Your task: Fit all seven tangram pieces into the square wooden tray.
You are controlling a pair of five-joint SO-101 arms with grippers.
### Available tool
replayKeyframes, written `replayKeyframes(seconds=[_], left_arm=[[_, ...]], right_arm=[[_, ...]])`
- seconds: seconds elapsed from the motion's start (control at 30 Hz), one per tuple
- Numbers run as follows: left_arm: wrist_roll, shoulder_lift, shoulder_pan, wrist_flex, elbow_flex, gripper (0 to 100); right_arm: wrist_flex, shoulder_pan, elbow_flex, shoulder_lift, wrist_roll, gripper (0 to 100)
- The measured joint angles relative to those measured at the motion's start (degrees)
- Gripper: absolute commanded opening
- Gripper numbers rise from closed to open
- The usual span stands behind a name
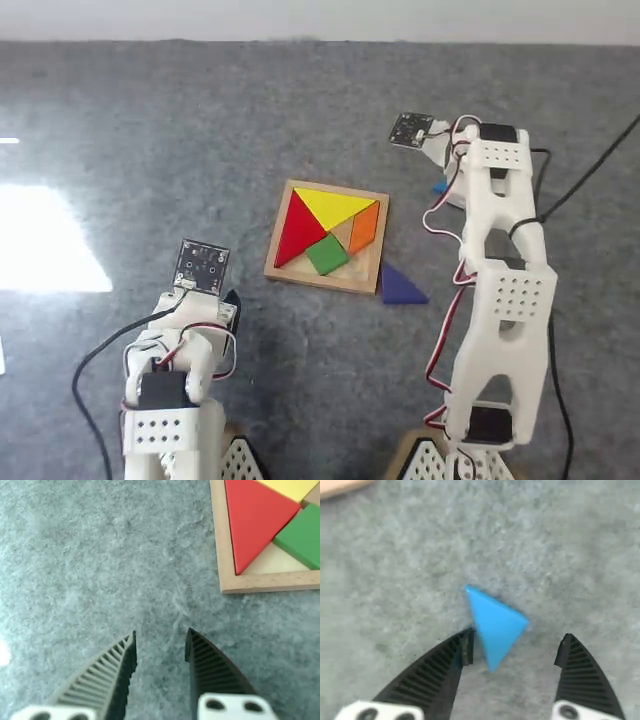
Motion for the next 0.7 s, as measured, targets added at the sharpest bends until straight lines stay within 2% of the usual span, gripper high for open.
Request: replayKeyframes(seconds=[0.1, 0.37, 0.7], left_arm=[[0.0, 0.0, 0.0, 0.0, 0.0, 15], [0.0, 0.0, 0.0, 0.0, 0.0, 15], [0.0, 0.0, 0.0, 0.0, 0.0, 15]], right_arm=[[6.2, -1.7, -0.2, 0.0, -0.5, 28.4], [12.8, -5.6, 1.0, -3.6, -13.6, 28.4], [21.1, -5.6, 4.0, -9.4, -11.0, 28.4]])
